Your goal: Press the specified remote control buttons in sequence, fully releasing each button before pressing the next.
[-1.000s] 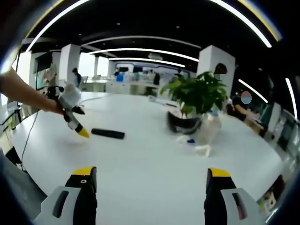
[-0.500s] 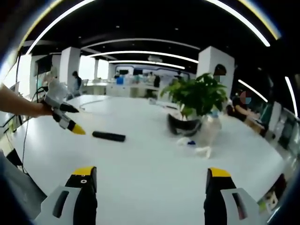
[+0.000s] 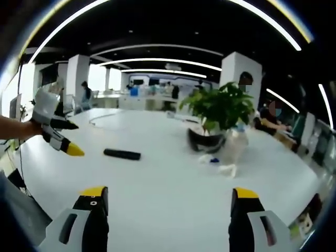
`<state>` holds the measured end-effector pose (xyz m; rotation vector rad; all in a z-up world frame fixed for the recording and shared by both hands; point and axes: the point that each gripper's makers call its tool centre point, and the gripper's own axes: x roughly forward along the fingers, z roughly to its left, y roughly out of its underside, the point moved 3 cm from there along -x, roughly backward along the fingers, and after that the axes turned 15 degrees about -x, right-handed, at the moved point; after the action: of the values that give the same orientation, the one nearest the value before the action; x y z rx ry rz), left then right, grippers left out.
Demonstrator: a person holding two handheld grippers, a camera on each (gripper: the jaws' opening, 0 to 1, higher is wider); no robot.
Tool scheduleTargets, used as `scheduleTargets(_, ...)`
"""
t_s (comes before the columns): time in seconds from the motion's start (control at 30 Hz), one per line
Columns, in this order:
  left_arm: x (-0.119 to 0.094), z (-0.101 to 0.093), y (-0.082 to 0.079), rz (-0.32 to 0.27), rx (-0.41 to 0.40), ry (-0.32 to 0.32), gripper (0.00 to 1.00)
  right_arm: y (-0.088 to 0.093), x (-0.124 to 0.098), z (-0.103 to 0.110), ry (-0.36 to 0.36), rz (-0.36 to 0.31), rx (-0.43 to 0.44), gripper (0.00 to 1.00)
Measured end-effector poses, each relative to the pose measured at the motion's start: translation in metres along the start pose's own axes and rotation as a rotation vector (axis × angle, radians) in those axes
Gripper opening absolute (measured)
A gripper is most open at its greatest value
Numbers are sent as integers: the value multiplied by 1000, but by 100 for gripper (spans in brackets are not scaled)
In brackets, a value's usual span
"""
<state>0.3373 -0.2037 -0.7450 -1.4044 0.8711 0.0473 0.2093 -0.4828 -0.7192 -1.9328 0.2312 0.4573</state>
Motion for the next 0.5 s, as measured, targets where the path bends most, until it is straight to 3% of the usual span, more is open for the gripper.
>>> scheduleTargets(0.27, -26, -7, 6, -57, -75, -45, 100, 0, 0, 1, -5, -2, -6, 96)
scheduleTargets(0.5, -52, -25, 17, -97, -122, -53, 100, 0, -1, 1, -7, -4, -6, 96)
